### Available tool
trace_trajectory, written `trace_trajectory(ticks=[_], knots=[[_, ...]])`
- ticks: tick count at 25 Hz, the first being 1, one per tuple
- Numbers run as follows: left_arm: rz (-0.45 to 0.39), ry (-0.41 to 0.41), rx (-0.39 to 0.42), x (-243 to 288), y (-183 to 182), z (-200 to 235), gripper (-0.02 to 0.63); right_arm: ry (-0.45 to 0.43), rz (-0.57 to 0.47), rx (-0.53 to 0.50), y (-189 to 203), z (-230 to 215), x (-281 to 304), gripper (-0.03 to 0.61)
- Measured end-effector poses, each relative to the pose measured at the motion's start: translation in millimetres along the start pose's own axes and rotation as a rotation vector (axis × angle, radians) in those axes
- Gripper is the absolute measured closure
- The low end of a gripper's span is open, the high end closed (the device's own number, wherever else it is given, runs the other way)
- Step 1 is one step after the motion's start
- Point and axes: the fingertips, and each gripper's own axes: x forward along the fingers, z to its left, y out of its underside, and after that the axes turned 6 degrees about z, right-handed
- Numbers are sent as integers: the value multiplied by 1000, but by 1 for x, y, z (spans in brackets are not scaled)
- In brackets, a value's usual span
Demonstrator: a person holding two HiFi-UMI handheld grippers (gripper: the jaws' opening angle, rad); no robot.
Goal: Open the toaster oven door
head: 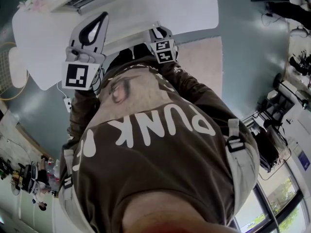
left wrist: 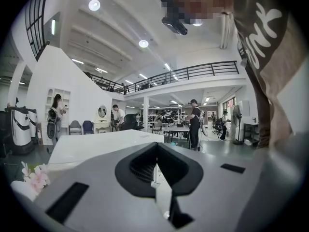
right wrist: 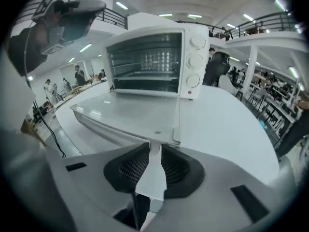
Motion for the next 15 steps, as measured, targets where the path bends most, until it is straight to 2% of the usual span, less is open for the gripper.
trace_trajectory(ticks=[5, 12, 15], knots=[[5, 0, 1, 0, -5, -5, 611, -17, 73, 27, 17, -5, 16, 483], [5, -13, -9, -4, 1, 0, 611, -9, 31, -17, 16, -2, 19, 483], [1, -7, -9, -4, -1, -1, 611, -12, 8, -79, 16, -1, 14, 485]])
